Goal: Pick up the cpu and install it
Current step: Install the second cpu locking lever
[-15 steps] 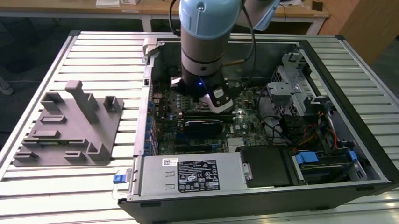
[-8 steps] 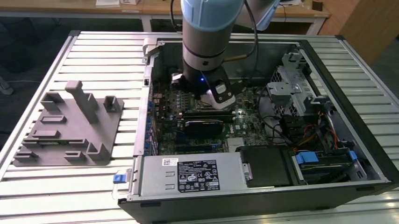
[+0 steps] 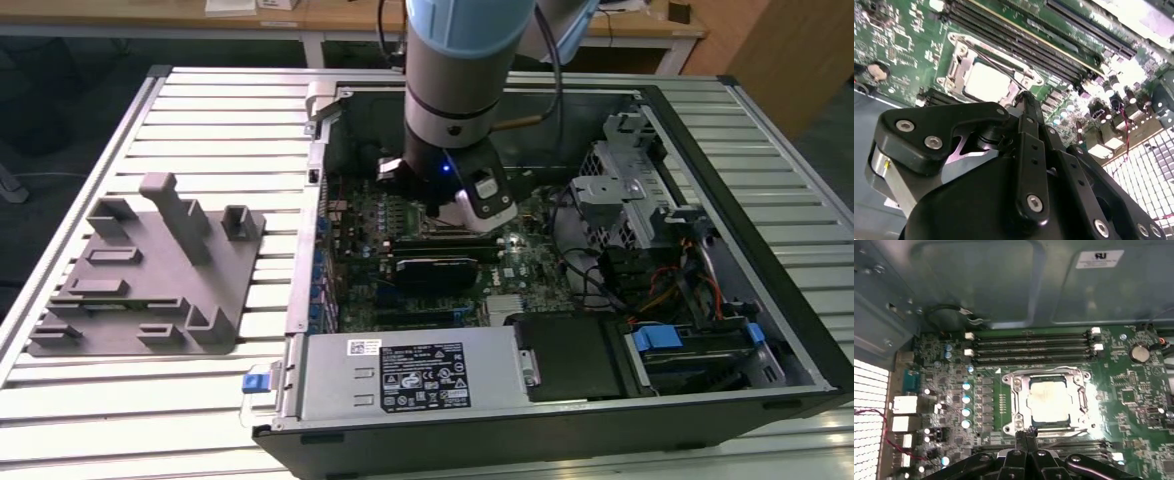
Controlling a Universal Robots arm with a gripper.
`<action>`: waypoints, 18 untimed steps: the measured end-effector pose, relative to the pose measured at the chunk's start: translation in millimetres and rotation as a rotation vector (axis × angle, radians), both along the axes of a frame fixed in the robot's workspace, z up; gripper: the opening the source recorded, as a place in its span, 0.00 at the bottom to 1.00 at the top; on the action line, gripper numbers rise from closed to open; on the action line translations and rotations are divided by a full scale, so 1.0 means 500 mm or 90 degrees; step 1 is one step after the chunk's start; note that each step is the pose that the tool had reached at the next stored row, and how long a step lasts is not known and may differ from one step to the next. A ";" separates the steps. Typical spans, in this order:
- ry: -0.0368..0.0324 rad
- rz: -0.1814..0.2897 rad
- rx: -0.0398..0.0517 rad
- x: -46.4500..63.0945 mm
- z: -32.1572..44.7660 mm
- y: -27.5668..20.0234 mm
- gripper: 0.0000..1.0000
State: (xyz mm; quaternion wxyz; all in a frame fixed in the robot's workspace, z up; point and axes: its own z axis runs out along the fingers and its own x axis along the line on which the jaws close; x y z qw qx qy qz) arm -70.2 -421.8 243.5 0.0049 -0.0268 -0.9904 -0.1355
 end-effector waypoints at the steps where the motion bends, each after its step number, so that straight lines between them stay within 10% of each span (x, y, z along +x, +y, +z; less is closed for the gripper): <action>1: 0.0000 0.000 -0.0034 0.003 0.000 0.0000 0.11; 8: 0.0002 -0.003 -0.0176 0.027 -0.001 0.0000 0.11; 18: 0.0003 -0.005 -0.0233 0.026 -0.027 0.0001 0.11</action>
